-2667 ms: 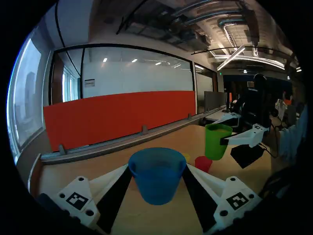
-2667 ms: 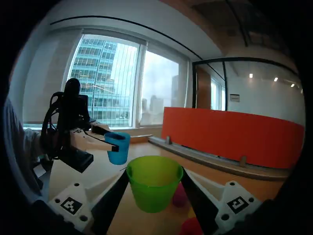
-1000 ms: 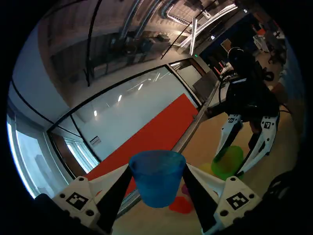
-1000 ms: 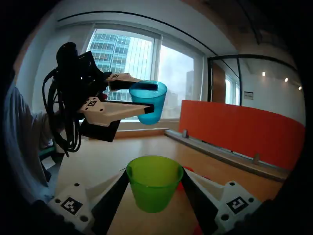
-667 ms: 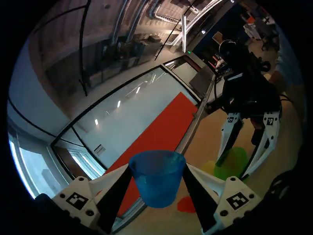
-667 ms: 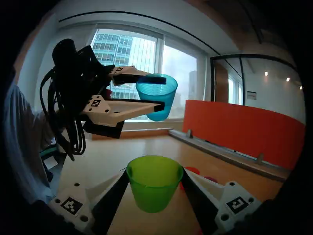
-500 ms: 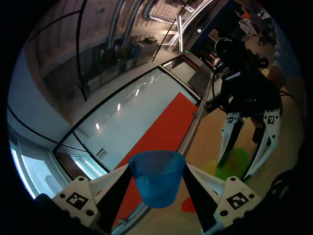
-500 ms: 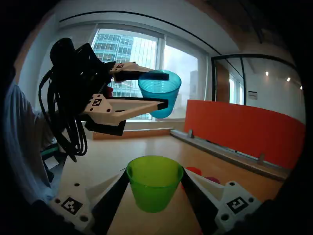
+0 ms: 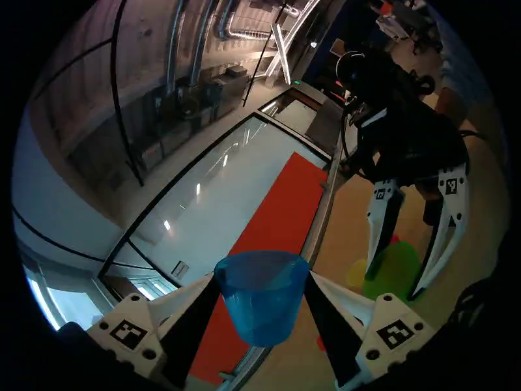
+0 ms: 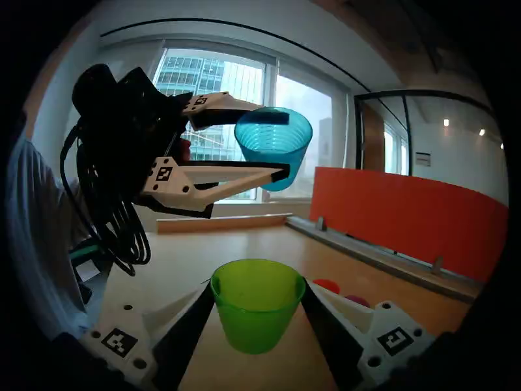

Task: Pour water

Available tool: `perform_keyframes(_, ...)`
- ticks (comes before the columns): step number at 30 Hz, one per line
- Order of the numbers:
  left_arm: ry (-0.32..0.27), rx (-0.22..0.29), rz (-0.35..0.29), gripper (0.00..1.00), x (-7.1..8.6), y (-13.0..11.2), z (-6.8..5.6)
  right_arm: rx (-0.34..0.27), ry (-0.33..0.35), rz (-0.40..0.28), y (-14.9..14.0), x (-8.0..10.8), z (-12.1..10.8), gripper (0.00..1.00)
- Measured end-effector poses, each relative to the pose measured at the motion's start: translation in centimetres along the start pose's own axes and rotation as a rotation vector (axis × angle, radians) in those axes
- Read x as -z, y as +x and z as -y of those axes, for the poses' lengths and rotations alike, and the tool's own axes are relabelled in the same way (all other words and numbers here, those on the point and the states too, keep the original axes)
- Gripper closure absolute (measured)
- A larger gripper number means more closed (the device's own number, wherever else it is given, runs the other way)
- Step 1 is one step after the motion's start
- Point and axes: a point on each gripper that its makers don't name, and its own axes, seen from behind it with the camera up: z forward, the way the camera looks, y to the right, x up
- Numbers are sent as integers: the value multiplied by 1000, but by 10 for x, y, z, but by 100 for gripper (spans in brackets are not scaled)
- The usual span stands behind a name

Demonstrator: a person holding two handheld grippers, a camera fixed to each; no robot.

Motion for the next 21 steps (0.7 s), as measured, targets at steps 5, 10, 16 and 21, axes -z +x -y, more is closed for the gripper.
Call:
perform_keyframes(5, -2, -24, -5, 14, 0, 3, -2, -2, 6, -2, 0, -1, 1, 7)
perform_keyframes(10, 1, -60, -7, 14, 1, 5, -3, -2, 8, -3, 0, -2, 2, 8)
perform_keyframes(16, 4, -83, -8, 14, 1, 7, -2, 1, 8, -4, 1, -1, 2, 8)
perform_keyframes(21, 7, -100, -15, 14, 0, 10, -1, 5, 6, -6, 2, 0, 2, 8)
